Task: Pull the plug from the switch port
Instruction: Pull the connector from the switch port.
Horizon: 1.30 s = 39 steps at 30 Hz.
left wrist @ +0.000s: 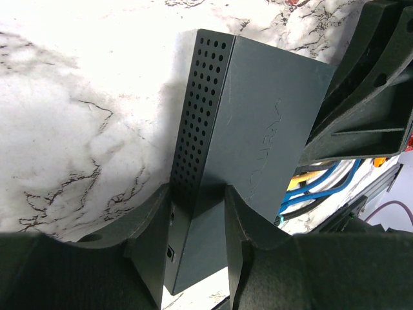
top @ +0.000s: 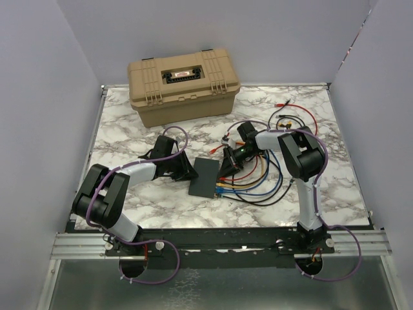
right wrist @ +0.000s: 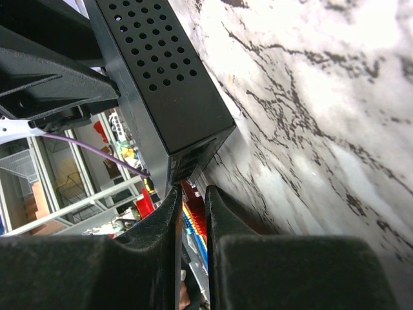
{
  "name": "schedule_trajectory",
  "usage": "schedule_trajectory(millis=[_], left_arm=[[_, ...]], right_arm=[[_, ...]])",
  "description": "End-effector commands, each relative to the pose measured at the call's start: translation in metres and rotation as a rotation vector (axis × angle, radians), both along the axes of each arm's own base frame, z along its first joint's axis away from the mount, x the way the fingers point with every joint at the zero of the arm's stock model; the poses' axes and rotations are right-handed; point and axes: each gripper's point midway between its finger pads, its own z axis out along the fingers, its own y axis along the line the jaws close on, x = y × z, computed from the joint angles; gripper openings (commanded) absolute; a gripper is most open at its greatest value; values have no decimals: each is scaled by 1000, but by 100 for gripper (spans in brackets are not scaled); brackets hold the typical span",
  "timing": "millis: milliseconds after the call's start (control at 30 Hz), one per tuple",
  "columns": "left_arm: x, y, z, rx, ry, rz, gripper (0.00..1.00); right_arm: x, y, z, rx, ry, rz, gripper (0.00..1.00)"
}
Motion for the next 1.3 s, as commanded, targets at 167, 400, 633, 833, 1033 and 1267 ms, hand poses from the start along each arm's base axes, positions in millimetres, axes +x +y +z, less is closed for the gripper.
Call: schedule_trajectory(millis=[167,400,633,833,1033,1267], left_arm=[[-45,44,-61,250,184,34,26],[-49,49,-68,278,203,48,25],[-51,54,-72,291,216,62,23],[-52,59,-75,296,228,78,19],[-54,64,-77,301,241,94,10],[-58,68,-80,309,256,107,3]], right_arm=[[-14,-4,-45,-126,-44,50,0],[-14,-7,-41,-135,-63,55,0],[-12,-8,-38,-140,-87,54,0],[-14,-10,-37,-151,-92,57,0],[-17,-15,-38,-170,-98,59,0],[-18,-21,-36,-196,-106,55,0]])
